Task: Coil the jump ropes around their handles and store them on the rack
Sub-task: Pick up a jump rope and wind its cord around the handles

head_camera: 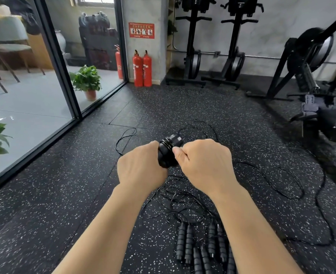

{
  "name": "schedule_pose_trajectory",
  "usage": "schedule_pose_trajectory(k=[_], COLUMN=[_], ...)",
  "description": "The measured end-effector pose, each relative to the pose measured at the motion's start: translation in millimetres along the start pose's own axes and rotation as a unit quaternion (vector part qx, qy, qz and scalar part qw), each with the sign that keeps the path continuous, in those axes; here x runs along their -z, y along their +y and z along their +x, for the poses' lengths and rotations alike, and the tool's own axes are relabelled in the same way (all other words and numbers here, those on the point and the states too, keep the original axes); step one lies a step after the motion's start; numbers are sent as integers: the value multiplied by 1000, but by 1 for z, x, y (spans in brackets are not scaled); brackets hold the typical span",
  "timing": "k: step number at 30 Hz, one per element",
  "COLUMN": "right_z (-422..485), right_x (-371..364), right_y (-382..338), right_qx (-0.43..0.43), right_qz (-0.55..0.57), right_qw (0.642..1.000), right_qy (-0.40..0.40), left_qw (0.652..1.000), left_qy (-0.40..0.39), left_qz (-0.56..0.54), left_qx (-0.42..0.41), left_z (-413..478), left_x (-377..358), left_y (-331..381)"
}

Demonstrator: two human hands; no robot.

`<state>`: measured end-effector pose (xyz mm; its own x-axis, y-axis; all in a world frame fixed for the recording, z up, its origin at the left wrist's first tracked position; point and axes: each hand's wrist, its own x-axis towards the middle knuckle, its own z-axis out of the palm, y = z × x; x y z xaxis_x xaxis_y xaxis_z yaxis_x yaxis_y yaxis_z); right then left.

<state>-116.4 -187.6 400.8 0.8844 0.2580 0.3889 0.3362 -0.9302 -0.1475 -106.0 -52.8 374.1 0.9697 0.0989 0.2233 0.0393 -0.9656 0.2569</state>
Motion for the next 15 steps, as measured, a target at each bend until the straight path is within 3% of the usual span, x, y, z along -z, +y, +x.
schedule_pose_trajectory(k=[3, 7, 10, 15], right_z=[2, 4, 3, 5], right_x=[4, 3, 1, -8], right_y=[0, 7, 17, 34], right_qx=[13, 27, 9, -43], right_qz=[-28, -49, -16, 150], right_qw=[1000, 998, 1000, 988], right_qy=[-2, -17, -18, -18], left_qw=[993, 963, 947, 941], left_qy=[8, -48, -79, -119], left_qz=[83, 147, 105, 20], left_qx=[-79, -220, -293, -317], left_z=[-8, -16, -14, -13], left_x=[-3, -7, -4, 0], left_y=[9, 21, 20, 13])
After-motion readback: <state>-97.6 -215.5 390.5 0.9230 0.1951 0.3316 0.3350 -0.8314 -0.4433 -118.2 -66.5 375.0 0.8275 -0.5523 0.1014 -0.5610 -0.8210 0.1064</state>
